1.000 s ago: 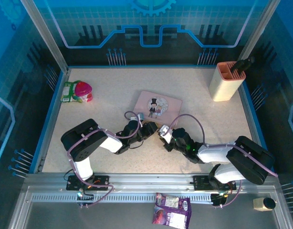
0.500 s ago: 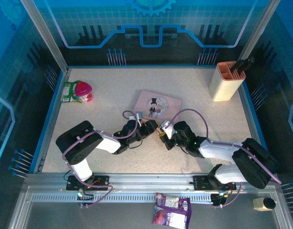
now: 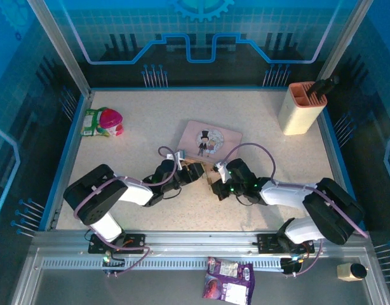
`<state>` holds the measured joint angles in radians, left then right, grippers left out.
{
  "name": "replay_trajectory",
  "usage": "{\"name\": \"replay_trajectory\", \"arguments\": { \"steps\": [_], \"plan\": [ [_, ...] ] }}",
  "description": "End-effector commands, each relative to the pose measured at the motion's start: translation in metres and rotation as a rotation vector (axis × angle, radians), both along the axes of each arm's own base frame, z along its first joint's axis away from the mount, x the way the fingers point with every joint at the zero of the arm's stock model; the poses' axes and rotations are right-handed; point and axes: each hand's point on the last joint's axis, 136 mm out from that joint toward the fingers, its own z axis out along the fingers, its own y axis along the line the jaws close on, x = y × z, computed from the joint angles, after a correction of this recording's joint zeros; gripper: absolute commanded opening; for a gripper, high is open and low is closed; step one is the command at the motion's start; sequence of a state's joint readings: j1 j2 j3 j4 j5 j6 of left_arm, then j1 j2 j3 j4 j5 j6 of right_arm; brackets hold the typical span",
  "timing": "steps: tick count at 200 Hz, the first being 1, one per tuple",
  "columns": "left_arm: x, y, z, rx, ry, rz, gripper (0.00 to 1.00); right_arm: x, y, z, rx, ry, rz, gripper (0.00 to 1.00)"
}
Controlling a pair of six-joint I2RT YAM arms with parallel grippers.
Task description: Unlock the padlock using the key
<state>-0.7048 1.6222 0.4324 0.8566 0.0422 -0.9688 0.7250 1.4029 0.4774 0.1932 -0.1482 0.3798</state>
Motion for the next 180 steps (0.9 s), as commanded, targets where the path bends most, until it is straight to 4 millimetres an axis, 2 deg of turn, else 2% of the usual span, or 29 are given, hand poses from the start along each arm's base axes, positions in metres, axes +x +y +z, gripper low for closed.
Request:
{"name": "replay_trajectory", "arguments": {
  "steps": [1,66,92,117,154,180],
  "plan": [
    [-0.004,0.006,0.003,0.072,-0.040,-0.029,0.56,0.000,0.007,0.000,0.034,0.083,-0.028,0.05],
    [-0.003,0.018,0.011,0.161,-0.080,-0.012,0.58,0.005,0.009,0.000,0.031,0.085,-0.024,0.17],
    [-0.004,0.022,0.013,0.194,-0.093,-0.012,0.59,0.010,0.001,0.006,0.038,0.057,-0.066,0.28],
    [-0.006,0.027,0.023,0.212,-0.112,-0.007,0.60,0.014,-0.001,0.019,0.065,0.008,-0.078,0.30],
    [-0.008,0.049,0.034,0.278,-0.163,0.023,0.62,0.025,0.005,0.041,0.145,-0.076,-0.124,0.30],
    [-0.008,0.065,0.041,0.295,-0.195,0.048,0.64,0.033,0.014,0.043,0.148,-0.094,-0.122,0.30]
  ]
}}
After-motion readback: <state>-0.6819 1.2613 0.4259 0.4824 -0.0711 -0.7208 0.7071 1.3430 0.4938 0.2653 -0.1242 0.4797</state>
